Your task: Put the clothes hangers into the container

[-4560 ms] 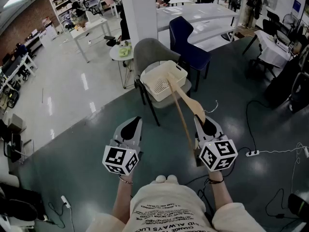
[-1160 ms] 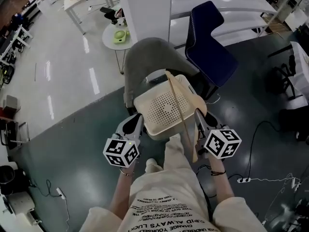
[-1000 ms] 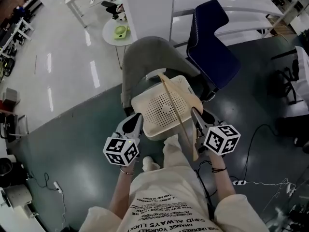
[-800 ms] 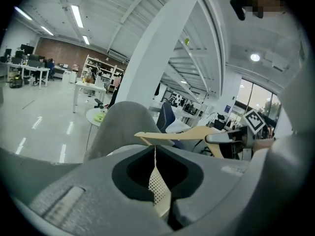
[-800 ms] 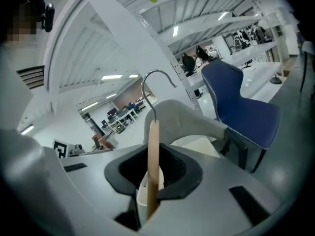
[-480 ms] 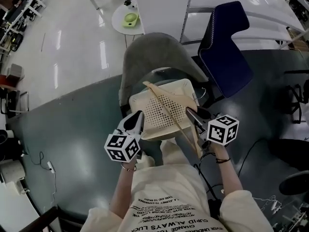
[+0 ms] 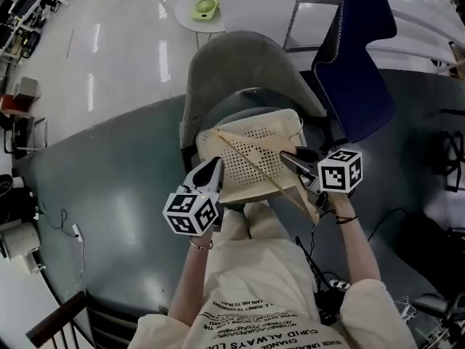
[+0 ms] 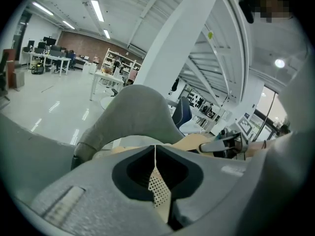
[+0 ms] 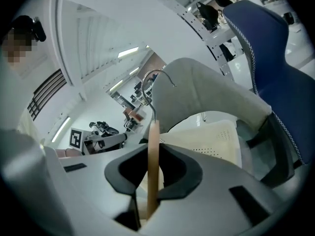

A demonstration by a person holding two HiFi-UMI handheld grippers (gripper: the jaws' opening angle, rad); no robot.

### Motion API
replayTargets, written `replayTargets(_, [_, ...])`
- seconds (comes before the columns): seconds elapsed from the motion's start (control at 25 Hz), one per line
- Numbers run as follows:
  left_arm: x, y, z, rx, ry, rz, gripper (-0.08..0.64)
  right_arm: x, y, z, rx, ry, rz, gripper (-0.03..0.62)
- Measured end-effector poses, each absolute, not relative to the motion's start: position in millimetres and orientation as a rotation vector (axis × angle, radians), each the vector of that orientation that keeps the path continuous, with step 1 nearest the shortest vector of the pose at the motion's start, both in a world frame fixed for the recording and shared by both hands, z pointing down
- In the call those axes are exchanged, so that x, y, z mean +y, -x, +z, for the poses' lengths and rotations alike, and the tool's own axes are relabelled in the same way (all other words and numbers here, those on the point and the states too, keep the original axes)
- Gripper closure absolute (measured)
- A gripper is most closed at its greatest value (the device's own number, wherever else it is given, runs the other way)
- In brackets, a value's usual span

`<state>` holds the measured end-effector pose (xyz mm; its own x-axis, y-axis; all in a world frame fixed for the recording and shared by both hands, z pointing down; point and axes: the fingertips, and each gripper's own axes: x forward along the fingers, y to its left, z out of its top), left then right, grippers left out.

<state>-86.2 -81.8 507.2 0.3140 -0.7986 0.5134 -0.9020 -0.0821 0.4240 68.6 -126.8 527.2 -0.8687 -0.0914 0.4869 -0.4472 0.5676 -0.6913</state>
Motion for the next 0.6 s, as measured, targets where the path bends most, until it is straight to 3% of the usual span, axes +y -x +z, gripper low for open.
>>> replayTargets(0.6, [-90,80,568,-1.395,-1.82,0.221,0.534,-147,-47,597,-2.246,-0.237,1.305,0.537])
